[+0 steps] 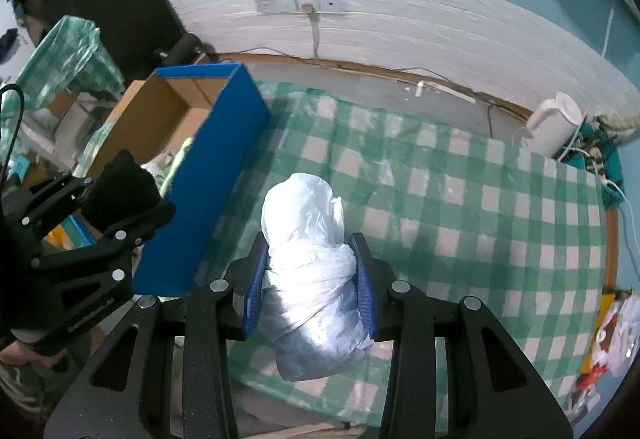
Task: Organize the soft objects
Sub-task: 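Carry the black sponge with the left tool while the right tool carries the white cloth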
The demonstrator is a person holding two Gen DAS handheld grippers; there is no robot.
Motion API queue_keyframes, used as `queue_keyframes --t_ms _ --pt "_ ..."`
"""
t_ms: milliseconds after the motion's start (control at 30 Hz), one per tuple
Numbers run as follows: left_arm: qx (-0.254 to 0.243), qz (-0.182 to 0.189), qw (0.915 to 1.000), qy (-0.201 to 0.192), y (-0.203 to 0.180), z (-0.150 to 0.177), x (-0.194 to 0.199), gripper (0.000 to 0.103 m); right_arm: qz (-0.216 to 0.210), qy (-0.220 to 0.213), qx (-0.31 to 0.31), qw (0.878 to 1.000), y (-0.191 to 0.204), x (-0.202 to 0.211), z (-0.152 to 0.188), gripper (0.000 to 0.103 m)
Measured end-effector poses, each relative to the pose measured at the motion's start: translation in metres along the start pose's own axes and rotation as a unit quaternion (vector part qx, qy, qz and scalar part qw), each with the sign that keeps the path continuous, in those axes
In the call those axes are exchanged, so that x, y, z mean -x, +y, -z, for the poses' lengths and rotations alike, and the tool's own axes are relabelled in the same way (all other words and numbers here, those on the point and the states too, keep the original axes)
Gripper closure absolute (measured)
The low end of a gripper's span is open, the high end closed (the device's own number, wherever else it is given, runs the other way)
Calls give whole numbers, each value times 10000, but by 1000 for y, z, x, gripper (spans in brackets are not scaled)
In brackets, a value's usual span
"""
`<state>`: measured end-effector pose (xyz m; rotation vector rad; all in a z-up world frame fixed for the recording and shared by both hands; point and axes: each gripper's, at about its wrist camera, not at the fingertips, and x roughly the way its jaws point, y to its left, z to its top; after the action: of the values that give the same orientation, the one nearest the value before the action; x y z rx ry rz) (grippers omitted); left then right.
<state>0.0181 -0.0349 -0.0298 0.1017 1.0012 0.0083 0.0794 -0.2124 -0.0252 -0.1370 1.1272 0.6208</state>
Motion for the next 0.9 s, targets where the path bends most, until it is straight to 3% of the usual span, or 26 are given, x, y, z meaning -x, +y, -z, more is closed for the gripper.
queue_keyframes --t_ms 900 --pt "888 -318 9955 58 109 29 1 63 -293 228 687 9969 115 -44 -41 65"
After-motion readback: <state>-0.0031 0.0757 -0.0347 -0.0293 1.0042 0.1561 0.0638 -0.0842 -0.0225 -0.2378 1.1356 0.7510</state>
